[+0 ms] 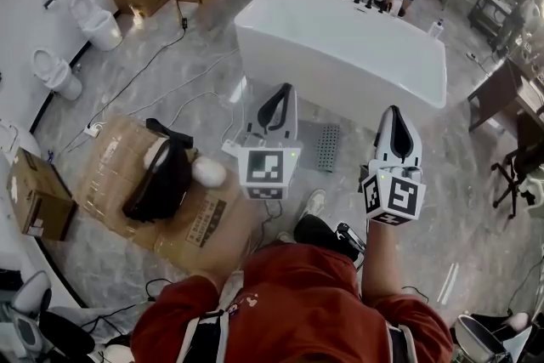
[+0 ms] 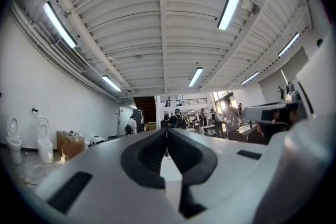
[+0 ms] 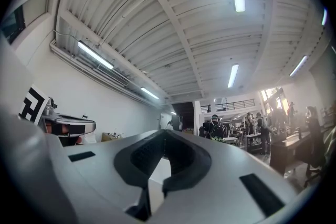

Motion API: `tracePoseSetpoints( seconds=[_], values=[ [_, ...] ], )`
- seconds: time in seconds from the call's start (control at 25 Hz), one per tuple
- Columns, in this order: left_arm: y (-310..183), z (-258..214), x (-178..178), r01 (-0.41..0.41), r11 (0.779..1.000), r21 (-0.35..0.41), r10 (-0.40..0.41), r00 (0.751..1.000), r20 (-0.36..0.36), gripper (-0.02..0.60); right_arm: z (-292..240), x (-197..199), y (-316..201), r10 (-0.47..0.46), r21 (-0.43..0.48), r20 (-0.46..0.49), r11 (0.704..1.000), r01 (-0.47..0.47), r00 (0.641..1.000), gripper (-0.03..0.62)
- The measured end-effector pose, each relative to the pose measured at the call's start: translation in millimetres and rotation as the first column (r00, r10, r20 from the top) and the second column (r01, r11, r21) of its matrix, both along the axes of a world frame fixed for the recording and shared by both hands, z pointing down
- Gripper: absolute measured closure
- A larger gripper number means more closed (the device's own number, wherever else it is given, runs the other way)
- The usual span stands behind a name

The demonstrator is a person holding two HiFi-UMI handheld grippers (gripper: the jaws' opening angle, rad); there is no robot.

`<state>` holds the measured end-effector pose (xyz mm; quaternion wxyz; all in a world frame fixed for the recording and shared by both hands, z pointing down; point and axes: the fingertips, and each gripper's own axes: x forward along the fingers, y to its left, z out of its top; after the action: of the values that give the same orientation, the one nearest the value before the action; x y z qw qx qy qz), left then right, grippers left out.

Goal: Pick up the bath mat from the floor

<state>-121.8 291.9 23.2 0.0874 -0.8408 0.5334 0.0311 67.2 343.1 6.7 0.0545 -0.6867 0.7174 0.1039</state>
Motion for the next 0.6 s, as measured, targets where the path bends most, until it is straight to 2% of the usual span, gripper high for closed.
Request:
tracePoseSetpoints(
  seconds=[0.4, 0.6],
  values=[
    [-21.5, 7.5, 3.0, -0.006, 1.0, 0.007, 0.006, 1.0, 0.009, 0.565, 12.1, -4.0, -23.4, -0.006, -0.009, -0.018, 1.0, 0.006, 1.0, 0.582],
    [-41.3, 17.9, 8.4, -0.004, 1.0, -0.012, 0.004, 1.0, 0.014, 0.565, 24.2, 7.9, -37.5, 0.025, -0.034, -0.012, 0.999, -0.026, 1.0, 0.582]
  ],
)
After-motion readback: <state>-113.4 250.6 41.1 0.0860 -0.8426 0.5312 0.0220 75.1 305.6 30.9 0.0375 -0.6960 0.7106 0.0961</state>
